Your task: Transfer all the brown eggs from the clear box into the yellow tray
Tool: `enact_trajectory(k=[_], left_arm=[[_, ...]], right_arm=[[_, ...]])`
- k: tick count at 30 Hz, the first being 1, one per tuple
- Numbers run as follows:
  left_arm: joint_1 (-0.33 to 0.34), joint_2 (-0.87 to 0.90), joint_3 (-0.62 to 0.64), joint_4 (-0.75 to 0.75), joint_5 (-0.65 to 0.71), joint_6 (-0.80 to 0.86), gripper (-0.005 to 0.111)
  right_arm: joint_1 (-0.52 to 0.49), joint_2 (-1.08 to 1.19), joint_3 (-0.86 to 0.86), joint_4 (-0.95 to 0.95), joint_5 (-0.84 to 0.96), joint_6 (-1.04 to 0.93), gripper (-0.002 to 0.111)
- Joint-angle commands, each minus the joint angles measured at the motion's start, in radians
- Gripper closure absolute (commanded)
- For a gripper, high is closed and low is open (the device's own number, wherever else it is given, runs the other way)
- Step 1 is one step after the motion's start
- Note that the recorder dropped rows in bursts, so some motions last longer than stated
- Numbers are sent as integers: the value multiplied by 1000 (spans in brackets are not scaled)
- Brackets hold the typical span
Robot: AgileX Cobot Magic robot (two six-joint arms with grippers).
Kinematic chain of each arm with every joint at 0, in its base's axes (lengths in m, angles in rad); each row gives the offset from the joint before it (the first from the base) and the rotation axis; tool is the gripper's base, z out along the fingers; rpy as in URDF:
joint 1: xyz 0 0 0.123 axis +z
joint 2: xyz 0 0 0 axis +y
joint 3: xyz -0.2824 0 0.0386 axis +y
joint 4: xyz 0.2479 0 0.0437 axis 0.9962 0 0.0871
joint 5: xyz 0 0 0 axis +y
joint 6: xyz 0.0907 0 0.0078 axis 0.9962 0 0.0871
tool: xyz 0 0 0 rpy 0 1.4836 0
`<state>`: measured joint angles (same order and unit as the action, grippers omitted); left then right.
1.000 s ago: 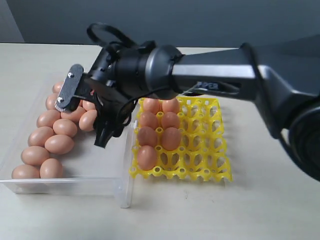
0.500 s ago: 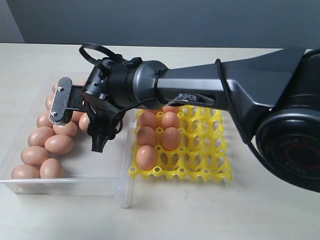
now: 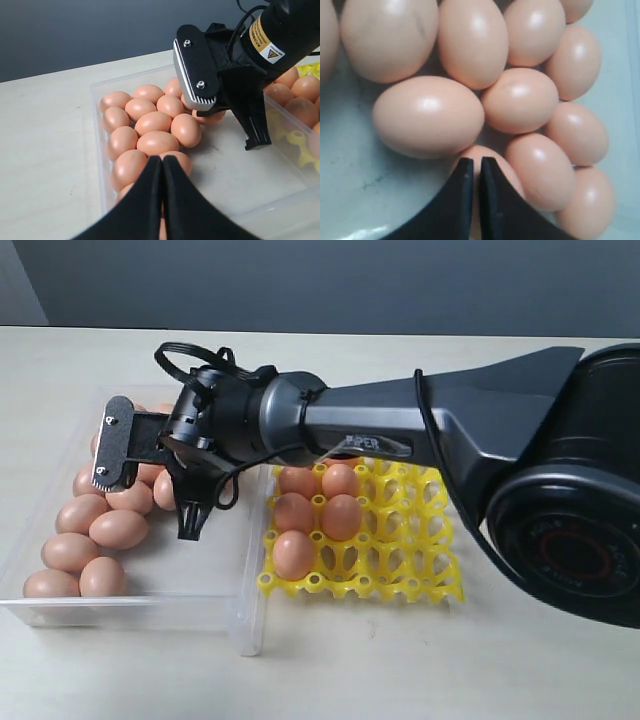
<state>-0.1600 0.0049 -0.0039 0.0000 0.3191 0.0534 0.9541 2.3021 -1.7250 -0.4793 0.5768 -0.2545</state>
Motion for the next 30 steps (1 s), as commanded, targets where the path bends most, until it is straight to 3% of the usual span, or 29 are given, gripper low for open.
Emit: enact_trajectory(k=[1, 7, 9, 15, 17, 30], left_arm=[[-1, -5, 4, 0, -10, -1, 106], [-1, -5, 4, 0, -10, -1, 106], [-1, -5, 4, 0, -10, -1, 106], [-1, -5, 4, 0, -10, -1, 106], [-1, -5, 4, 0, -10, -1, 106], [-1, -5, 4, 0, -10, -1, 106]], right_arm=[[2, 9, 14, 33, 43, 1, 103], [4, 2, 14, 1, 91, 3, 103], [4, 4, 14, -11, 94, 3, 98], [23, -8, 14, -24, 71, 3, 52], [35, -7, 14, -84, 73, 3, 44], [24, 30, 14, -114, 46, 27, 52]])
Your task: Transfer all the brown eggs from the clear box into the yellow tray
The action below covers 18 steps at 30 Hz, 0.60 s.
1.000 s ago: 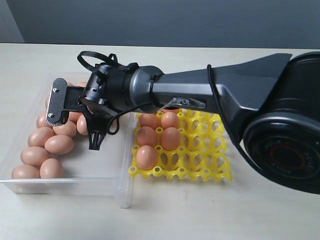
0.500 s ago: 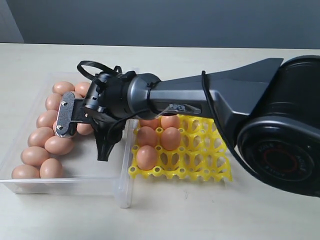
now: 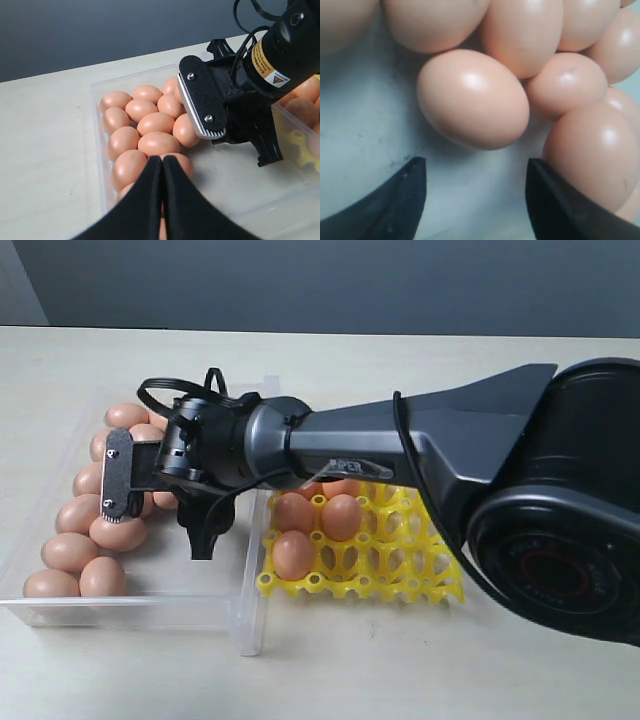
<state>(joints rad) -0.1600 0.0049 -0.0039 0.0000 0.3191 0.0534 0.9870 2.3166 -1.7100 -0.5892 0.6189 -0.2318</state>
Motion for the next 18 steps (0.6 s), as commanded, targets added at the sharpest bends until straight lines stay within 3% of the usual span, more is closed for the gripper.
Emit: enact_trajectory(k=[1, 11, 18], left_arm=[[-1, -5, 4, 0, -10, -1, 106], [-1, -5, 4, 0, -10, -1, 106], [-1, -5, 4, 0, -10, -1, 106]], right_arm=[[-4, 13, -1, -4, 9, 5, 52], [94, -25, -1, -15, 14, -1, 52], [100, -20, -1, -15, -29, -4, 52]])
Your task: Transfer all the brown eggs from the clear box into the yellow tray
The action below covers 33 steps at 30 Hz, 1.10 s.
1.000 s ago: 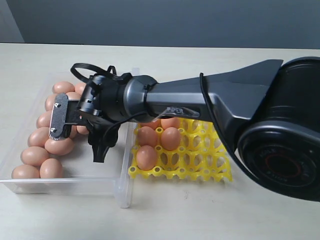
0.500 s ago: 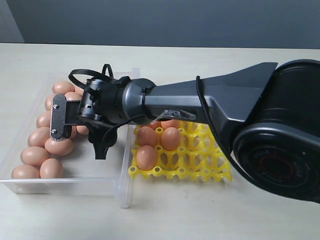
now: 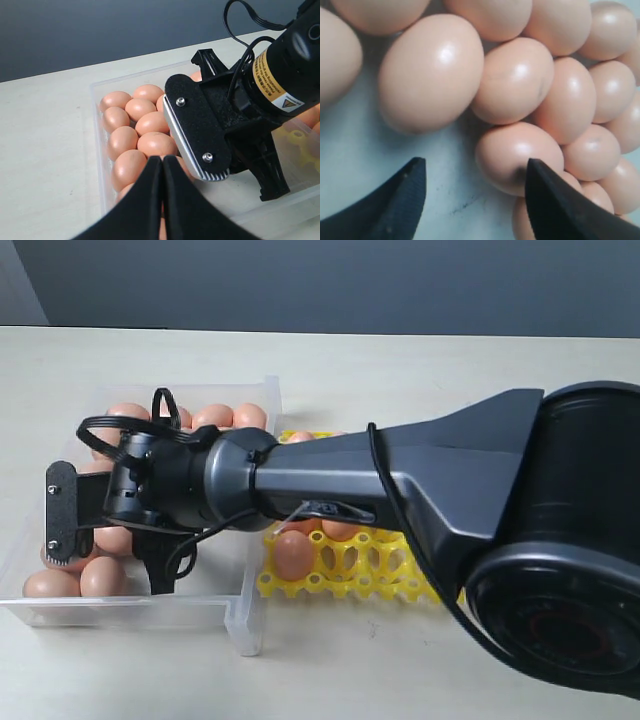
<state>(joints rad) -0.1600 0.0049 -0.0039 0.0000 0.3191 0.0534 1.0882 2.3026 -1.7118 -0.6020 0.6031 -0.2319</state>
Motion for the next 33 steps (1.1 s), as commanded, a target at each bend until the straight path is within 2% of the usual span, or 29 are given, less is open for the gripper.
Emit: enact_trajectory(k=[1, 4, 10, 12, 20, 28, 33], left_arm=[[-1, -5, 4, 0, -10, -1, 106], [-1, -5, 4, 0, -10, -1, 106], [-1, -5, 4, 0, -10, -1, 106], [-1, -5, 4, 0, -10, -1, 106], [-1, -5, 4, 0, -10, -1, 106], [-1, -5, 4, 0, -10, -1, 106], [-1, -5, 4, 0, -10, -1, 106]], right_arm=[[-2, -6, 1, 0, -13, -4, 52], [-2, -2, 1, 10, -26, -4, 54], [-2, 38, 1, 0, -46, -4, 77], [-2, 48, 1, -4, -51, -4, 81], [-2, 44, 1, -74, -28, 34, 81], [0, -28, 1, -110, -17, 269, 81], [0, -76, 1, -14, -59, 411, 81]])
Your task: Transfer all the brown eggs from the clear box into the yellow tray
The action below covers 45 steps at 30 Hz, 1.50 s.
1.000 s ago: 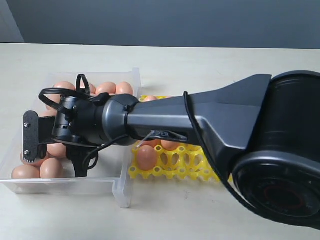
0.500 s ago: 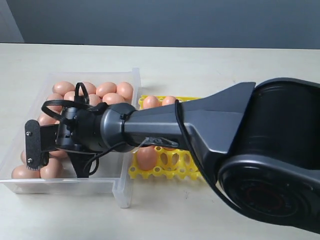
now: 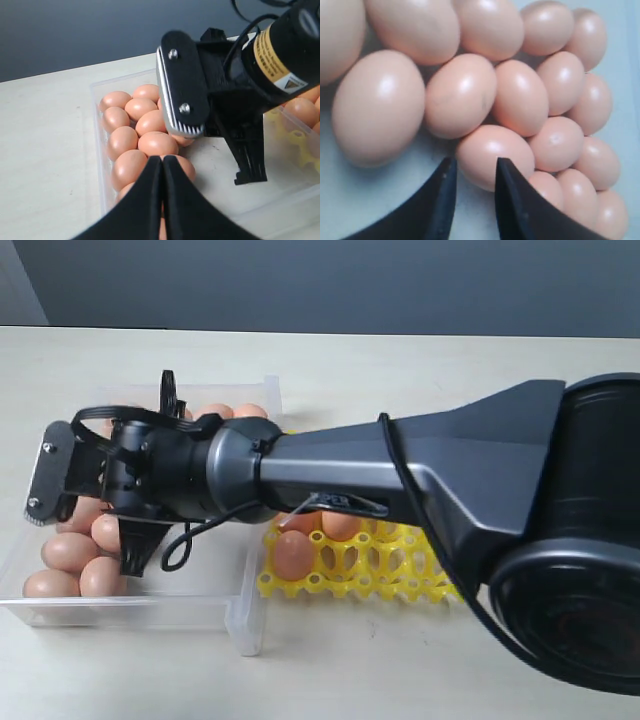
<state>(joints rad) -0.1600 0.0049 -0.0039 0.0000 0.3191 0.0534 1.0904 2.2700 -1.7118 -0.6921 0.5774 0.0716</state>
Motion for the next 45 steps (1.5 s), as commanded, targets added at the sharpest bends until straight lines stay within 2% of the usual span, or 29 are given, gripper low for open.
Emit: enact_trajectory(k=[1, 5, 10, 14, 16, 18, 22, 26, 30, 32, 34, 35, 36, 37, 38, 45], left_arm=[[-1, -5, 4, 0, -10, -1, 106], [-1, -5, 4, 0, -10, -1, 106], [-1, -5, 4, 0, -10, -1, 106], [-1, -5, 4, 0, -10, -1, 106], [-1, -5, 4, 0, -10, -1, 106], [-1, -5, 4, 0, -10, -1, 106], [-1, -5, 4, 0, -10, -1, 106], [-1, -5, 4, 0, -10, -1, 106], [-1, -5, 4, 0, -10, -1, 106], [-1, -5, 4, 0, -10, -1, 106], [-1, -5, 4, 0, -10, -1, 106], [-1, -5, 4, 0, -10, -1, 106], [-1, -5, 4, 0, -10, -1, 106], [-1, -5, 4, 0, -10, -1, 106], [-1, -5, 4, 0, -10, -1, 106], [-1, -5, 4, 0, -10, -1, 106]], right_arm=[[-2, -48, 1, 124, -55, 115, 81], [-2, -46, 1, 366, -129, 115, 81], [-2, -19, 1, 419, -90, 115, 82], [-2, 3, 1, 415, -142, 113, 46], [-2, 9, 1, 415, -155, 113, 50], [-2, 24, 1, 415, -158, 113, 63], [-2, 62, 1, 415, -169, 113, 73], [-2, 79, 1, 414, -168, 113, 72], [-2, 79, 1, 413, -162, 113, 54], [-2, 79, 1, 413, -154, 113, 54], [-2, 79, 1, 413, -151, 113, 60], [-2, 79, 1, 409, -148, 113, 76], [-2, 79, 1, 409, -148, 113, 84], [-2, 79, 1, 407, -148, 113, 104], [-2, 77, 1, 402, -148, 113, 109], [-2, -12, 1, 311, -109, 113, 107]])
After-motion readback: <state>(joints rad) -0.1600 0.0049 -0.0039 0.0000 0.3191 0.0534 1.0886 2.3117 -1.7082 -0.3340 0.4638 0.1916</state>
